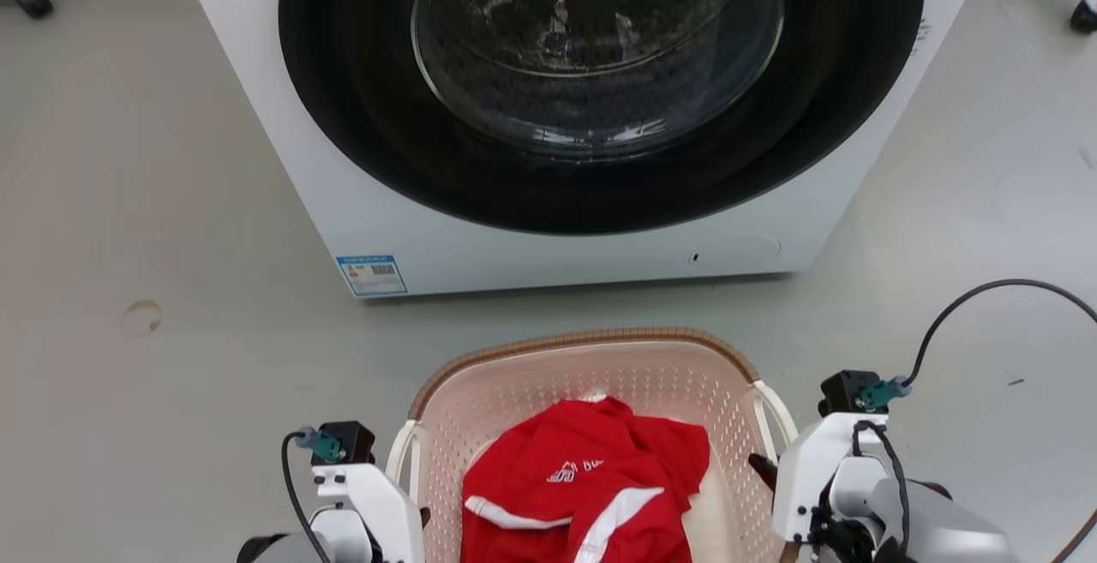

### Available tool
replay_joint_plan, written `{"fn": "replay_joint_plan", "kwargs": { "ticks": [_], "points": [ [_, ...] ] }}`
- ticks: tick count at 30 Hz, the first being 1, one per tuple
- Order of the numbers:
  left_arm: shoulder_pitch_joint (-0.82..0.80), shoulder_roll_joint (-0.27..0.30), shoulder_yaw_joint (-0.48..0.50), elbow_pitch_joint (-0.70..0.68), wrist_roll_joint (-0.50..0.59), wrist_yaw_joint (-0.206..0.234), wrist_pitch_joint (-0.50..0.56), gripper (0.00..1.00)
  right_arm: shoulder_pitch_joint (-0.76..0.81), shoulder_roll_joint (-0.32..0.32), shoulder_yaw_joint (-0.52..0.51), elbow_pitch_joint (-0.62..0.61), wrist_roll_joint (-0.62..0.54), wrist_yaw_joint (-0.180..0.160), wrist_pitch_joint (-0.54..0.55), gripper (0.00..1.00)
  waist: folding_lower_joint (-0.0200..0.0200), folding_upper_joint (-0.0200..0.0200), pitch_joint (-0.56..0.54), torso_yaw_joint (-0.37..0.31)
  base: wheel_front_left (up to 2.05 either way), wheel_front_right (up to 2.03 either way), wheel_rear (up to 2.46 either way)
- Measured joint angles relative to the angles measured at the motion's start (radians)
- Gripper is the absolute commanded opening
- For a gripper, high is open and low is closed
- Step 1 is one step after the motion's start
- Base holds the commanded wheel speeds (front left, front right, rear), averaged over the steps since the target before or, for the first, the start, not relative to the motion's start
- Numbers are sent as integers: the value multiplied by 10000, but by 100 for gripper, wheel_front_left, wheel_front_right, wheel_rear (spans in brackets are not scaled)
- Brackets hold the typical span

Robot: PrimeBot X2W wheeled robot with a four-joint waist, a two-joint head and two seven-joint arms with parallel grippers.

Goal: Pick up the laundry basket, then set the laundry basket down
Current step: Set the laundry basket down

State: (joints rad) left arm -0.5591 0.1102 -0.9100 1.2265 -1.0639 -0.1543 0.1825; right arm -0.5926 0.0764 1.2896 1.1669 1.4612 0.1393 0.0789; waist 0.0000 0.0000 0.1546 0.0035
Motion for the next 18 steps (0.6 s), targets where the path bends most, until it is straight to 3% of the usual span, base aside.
{"fn": "replay_joint_plan", "kwargs": {
  "ticks": [18],
  "points": [
    [-1312, -274, -232, 88, 407, 31, -1423, 0, -1262, -115, -10, 382, -194, 48, -1018, 0, 0, 0, 2207, 79, 0, 0, 0]
  ]
}}
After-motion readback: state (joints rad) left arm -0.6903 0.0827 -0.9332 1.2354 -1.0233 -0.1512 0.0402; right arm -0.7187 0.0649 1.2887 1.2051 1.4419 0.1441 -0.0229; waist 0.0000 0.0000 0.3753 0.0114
